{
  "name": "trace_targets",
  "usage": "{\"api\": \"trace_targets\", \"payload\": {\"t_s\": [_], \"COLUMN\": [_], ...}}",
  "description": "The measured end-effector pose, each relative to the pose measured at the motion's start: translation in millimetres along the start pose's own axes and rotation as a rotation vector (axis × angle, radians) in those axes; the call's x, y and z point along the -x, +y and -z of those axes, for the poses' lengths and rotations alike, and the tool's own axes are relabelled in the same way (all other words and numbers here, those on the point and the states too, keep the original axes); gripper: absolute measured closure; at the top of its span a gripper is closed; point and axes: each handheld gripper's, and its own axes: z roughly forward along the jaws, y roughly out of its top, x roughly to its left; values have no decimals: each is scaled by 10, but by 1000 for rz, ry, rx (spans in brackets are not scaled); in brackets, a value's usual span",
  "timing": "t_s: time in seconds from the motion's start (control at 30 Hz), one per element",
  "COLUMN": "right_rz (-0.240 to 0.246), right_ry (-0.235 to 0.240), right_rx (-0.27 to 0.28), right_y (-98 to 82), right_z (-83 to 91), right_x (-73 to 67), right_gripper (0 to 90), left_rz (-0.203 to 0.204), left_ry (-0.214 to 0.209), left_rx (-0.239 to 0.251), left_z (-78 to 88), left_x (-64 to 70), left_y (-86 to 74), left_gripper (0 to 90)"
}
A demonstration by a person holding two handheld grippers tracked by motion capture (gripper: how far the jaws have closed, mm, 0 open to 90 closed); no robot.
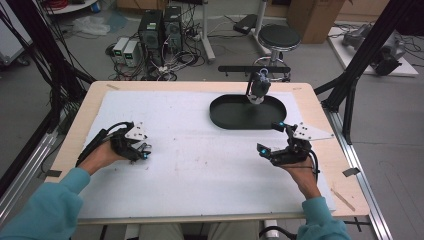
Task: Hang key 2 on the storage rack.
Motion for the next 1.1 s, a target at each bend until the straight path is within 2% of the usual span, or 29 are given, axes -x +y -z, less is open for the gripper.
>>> {"api": "trace_targets", "payload": {"t_s": [0.2, 0.57, 1.1], "right_rz": [2, -4, -5], "right_ry": [2, 2, 2], "right_rx": [-1, 1, -1], "right_y": [-3, -1, -4], "right_z": [-11, -5, -9], "right_x": [2, -4, 0], "right_gripper": [7, 7, 7], "left_rz": [-16, -29, -23], "left_ry": [19, 18, 36], "left_rx": [-2, -9, -33], "left_z": [17, 13, 1], "left_x": [11, 24, 45], "left_y": [17, 28, 47], "left_gripper": [519, 673, 779]}}
